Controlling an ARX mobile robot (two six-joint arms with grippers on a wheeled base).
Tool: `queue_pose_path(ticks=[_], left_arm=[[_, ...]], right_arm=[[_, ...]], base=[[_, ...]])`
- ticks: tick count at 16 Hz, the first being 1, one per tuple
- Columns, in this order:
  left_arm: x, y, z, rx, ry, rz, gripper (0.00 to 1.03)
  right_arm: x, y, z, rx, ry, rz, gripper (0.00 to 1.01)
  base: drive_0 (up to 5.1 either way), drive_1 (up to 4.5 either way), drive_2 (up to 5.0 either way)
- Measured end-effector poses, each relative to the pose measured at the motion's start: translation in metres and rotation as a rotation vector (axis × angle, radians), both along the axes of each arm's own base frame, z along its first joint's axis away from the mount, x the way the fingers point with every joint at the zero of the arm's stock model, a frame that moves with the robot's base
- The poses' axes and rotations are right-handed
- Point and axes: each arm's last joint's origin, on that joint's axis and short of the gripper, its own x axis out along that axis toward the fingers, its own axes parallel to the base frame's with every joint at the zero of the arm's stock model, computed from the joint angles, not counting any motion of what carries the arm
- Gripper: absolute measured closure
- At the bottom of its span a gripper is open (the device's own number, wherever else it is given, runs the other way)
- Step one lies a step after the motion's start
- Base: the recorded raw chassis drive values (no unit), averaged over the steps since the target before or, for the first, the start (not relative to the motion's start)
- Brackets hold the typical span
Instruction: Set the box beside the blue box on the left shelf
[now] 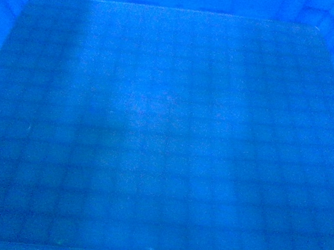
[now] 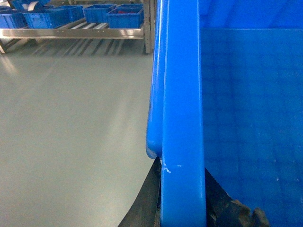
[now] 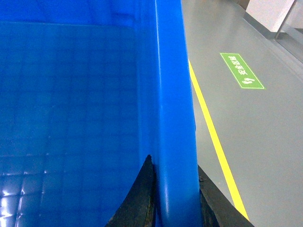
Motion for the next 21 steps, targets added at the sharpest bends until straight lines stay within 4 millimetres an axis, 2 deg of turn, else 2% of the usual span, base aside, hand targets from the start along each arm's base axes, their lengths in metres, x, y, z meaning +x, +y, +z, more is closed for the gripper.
queue_pose_path(ticks=[21], left_arm=[[0.0,0.0001,0.0,0.0,0.0,0.001,0.94]], right_arm=[[0.0001,0.0001,0.0001,0.001,-0.001,0.0,0.9]], base=[[0.0,4.07,-4.1]])
